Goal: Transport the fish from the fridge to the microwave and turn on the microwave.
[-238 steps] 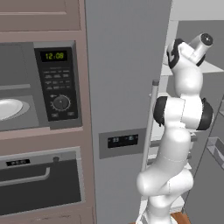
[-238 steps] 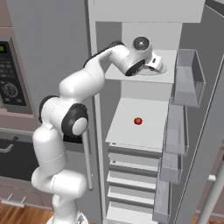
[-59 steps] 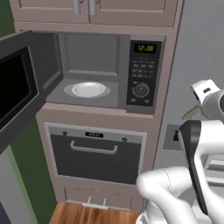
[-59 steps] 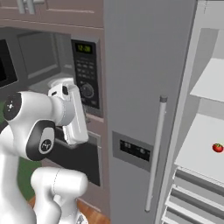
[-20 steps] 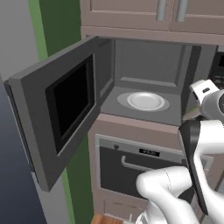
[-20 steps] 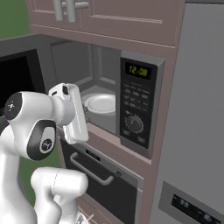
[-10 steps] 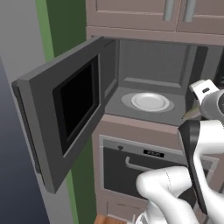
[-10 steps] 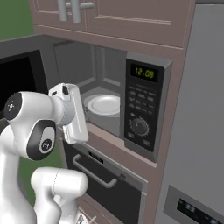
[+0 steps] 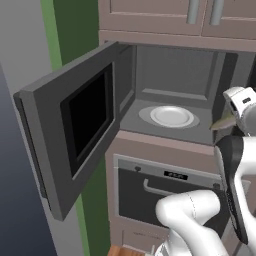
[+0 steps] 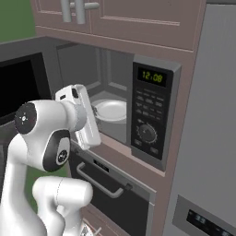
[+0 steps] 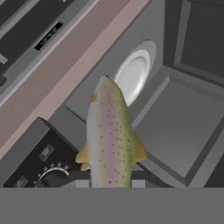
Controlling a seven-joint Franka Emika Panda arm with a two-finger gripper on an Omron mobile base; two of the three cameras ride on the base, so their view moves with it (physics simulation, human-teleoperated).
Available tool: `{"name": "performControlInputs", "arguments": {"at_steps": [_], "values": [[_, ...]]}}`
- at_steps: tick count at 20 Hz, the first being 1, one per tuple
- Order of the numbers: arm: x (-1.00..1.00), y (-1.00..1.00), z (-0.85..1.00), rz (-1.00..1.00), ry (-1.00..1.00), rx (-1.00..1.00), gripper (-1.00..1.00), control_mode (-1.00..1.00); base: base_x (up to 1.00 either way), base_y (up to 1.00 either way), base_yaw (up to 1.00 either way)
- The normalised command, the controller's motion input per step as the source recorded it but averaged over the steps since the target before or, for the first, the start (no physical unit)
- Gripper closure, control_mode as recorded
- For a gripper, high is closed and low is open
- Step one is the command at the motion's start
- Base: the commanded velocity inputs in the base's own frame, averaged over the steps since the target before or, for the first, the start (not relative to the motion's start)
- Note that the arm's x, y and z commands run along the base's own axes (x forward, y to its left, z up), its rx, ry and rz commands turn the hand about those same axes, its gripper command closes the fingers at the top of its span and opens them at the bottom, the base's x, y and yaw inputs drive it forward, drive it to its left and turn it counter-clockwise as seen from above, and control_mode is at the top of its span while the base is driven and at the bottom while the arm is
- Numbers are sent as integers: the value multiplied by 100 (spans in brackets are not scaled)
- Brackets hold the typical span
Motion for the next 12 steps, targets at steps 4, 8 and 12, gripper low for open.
{"name": "performControlInputs", "arguments": {"at_steps": [4,8,12], "values": [[35,0,0,10,-9,0,100,-100,0,0,0],[49,8,-3,1,0,-1,100,-100,0,0,0],[46,11,-8,-5,1,0,100,-100,0,0,0]]}}
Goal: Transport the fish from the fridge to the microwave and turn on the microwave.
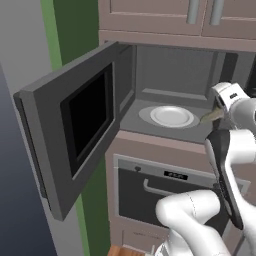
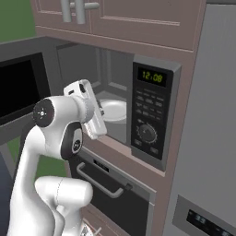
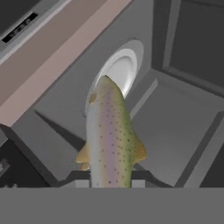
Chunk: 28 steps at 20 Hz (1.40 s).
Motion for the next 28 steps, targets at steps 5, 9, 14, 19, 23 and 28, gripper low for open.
{"name": "performControlInputs", "arguments": {"at_steps": [5,9,14,19,23,28], "values": [[30,8,-14,-9,9,5,100,-100,0,0,0],[33,15,-13,-10,10,11,100,-100,0,0,0],[38,29,-9,-10,6,7,100,-100,0,0,0],[42,28,-25,-11,0,1,100,-100,0,0,0],[33,1,-42,-16,0,2,100,-100,0,0,0],[38,-1,-31,-22,0,6,100,-100,0,0,0]]}}
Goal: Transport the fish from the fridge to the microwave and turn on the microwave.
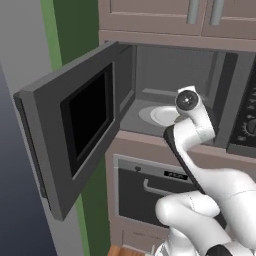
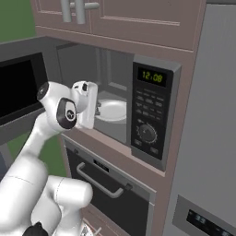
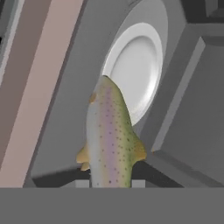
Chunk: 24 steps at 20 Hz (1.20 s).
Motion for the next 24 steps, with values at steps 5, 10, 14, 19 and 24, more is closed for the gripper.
{"name": "performControlInputs", "arguments": {"at_steps": [5,10,14,19,24], "values": [[35,-5,-3,-23,0,19,100,-100,0,0,0],[31,-4,0,-20,0,22,100,-100,0,0,0],[24,0,-6,-18,0,20,100,-100,0,0,0],[15,0,-26,-18,0,20,100,-100,0,0,0],[14,-1,-29,-15,-3,21,100,-100,0,0,0]]}}
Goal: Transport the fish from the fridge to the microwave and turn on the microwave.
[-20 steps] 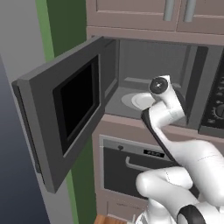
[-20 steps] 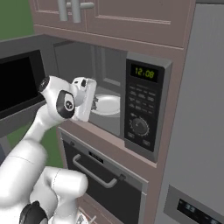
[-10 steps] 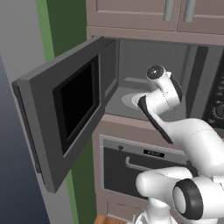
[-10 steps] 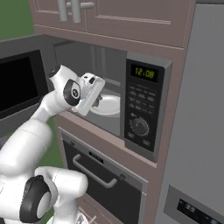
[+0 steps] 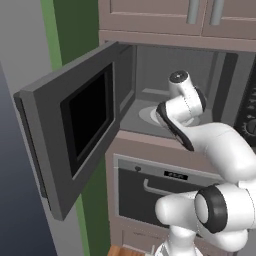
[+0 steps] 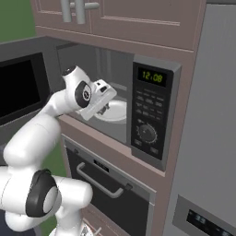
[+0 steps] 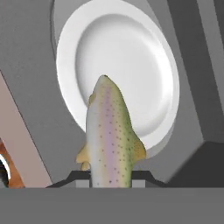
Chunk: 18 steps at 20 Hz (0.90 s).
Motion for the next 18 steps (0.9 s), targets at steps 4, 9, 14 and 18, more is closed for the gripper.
{"name": "performControlInputs", "arguments": {"at_steps": [4,9,14,18], "values": [[33,-3,-23,-10,-6,18,100,-100,0,0,0],[35,-2,-36,-5,-8,15,100,-100,0,0,0],[30,0,-38,-1,0,12,100,-100,0,0,0],[33,0,-22,0,0,10,100,-100,0,0,0]]}}
